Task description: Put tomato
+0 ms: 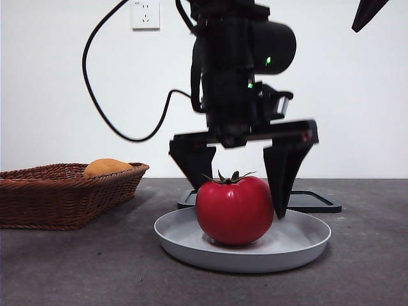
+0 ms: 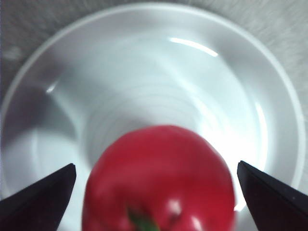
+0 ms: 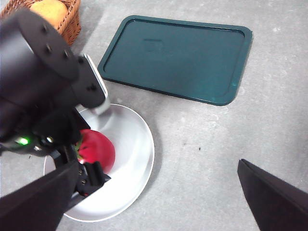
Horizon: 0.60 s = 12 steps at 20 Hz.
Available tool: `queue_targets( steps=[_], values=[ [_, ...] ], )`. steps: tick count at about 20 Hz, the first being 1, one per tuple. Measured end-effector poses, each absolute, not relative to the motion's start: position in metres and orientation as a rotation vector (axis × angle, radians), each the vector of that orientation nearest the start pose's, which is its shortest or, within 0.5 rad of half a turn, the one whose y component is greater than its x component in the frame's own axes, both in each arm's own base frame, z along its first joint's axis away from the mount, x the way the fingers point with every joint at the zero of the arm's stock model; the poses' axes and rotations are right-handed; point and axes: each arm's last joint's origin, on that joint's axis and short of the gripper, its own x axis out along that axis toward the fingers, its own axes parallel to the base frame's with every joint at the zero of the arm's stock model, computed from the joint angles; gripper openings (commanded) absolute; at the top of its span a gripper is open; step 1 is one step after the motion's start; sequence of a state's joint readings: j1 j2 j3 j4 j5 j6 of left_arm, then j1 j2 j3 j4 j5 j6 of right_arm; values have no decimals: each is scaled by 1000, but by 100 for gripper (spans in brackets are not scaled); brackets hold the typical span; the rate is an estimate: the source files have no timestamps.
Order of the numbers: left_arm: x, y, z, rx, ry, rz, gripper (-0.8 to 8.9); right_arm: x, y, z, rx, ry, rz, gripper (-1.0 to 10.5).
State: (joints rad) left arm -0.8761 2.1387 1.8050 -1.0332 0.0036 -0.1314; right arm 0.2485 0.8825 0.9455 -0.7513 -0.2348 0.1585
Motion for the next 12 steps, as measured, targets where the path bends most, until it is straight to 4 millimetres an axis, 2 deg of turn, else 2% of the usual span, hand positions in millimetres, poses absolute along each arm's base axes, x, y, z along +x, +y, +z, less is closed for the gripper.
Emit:
queue_targets(
  steps=[8, 10, 12],
  values=[
    [272, -327, 253, 511, 1318, -657, 603, 160, 48, 322, 144, 733, 407, 622],
    [263, -316, 279, 508, 1283, -676, 603, 160, 48, 321, 144, 734, 407, 622],
    [247, -298, 318, 467, 1191, -705, 603, 160, 48, 321, 144, 735, 407, 622]
  ],
)
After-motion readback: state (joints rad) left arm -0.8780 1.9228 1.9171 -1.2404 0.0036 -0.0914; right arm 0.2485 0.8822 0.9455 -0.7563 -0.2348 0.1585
